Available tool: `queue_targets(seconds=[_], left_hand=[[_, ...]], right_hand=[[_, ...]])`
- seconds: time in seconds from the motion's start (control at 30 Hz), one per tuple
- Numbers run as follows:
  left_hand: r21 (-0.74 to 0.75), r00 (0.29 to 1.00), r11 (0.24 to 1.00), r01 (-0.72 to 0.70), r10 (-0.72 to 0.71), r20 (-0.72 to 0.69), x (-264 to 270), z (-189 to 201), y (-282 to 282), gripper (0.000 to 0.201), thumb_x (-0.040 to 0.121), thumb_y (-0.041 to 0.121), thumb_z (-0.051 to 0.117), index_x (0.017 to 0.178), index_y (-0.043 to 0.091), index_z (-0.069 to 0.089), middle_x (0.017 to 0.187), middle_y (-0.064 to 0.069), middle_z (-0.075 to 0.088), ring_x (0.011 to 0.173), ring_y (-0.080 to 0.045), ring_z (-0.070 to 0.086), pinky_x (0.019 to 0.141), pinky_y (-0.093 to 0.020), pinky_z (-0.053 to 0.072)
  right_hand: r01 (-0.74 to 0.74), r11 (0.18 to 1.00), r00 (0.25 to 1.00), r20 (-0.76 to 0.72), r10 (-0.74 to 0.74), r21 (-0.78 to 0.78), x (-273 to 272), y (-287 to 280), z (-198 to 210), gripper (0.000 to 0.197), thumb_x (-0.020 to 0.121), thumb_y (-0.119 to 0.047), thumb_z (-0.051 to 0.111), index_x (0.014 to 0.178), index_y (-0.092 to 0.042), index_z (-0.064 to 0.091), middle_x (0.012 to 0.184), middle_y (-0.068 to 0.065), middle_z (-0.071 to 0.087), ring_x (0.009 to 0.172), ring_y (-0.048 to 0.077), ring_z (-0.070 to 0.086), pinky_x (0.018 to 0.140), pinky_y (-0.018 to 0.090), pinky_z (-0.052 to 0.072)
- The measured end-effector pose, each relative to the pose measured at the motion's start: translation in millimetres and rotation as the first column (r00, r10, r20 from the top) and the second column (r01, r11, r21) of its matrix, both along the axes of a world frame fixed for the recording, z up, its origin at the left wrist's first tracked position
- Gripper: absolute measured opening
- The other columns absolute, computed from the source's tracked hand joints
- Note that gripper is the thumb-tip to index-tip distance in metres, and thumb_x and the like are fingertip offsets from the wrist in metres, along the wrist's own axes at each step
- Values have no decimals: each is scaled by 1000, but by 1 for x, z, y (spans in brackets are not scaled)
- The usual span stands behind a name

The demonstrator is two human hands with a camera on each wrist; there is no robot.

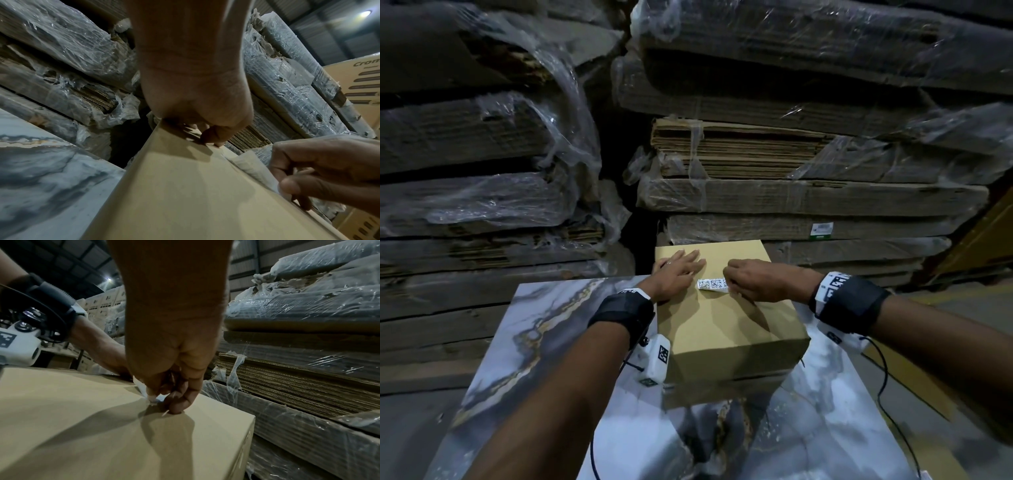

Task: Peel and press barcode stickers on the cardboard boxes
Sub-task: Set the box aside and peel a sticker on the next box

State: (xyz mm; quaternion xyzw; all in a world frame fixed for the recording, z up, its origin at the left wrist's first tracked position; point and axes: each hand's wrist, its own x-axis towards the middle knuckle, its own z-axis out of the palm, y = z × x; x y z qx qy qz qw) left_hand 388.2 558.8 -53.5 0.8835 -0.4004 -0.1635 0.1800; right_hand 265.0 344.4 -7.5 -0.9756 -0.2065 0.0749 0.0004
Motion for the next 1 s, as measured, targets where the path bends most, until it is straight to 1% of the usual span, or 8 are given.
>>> queue_targets(seconds=[0.3,0.37,0.47,0.57,0.7,0.87,0.93,1.0], left_hand=[[0,1000,1000,8,-8,2,1,-2,0,81,75,35,26,156,34,33,169,8,9,156,-18,4,119,-38,5],[-4,1000,1000,3,-3,-9,1,-2,1,81,75,34,27,156,34,33,169,8,9,156,-18,3,119,-38,4],[-5,1000,1000,0,0,-14,0,-1,0,82,74,33,27,156,34,33,169,8,10,156,-18,3,118,-37,5],[-2,1000,1000,0,0,-12,-2,1,0,83,73,33,26,156,34,32,169,8,9,156,-17,3,117,-33,5],[-6,1000,1000,-6,6,-15,-4,5,1,84,72,34,25,156,35,33,168,10,9,156,-14,3,116,-31,2],[0,1000,1000,10,-10,-14,-8,8,3,84,72,35,25,156,34,33,169,10,8,156,-15,2,117,-32,1],[4,1000,1000,16,-16,-3,-8,8,4,84,73,36,25,156,35,33,169,10,9,156,-15,3,117,-33,1],[16,1000,1000,18,-19,11,-8,8,4,84,73,36,24,156,36,33,169,9,9,156,-15,3,117,-34,1]], right_hand=[[-112,985,991,62,121,-132,2,4,7,13,102,-12,54,113,-9,48,98,2,37,70,20,45,61,33,33],[-94,994,993,67,98,-63,-2,1,8,13,106,-18,49,115,-10,49,100,2,43,72,19,45,63,31,32],[138,968,986,59,-153,208,-11,-5,12,22,110,-30,40,111,-12,52,87,-2,54,71,20,50,67,33,37],[427,778,899,-124,-420,460,-20,-4,13,27,111,-34,38,112,-10,51,66,2,65,58,24,64,56,35,52],[704,523,703,-373,-605,480,-22,18,14,33,105,-33,55,126,-9,45,88,23,74,63,27,65,48,24,54],[833,261,522,-535,-665,488,-2,36,14,29,94,-15,72,105,7,55,85,29,74,75,40,76,75,56,63],[860,194,467,-573,-674,473,2,44,16,19,91,-2,70,94,5,53,87,30,73,77,42,75,78,58,62],[878,154,428,-599,-677,453,3,50,20,10,91,8,63,92,10,53,84,31,69,71,39,69,67,48,61]])
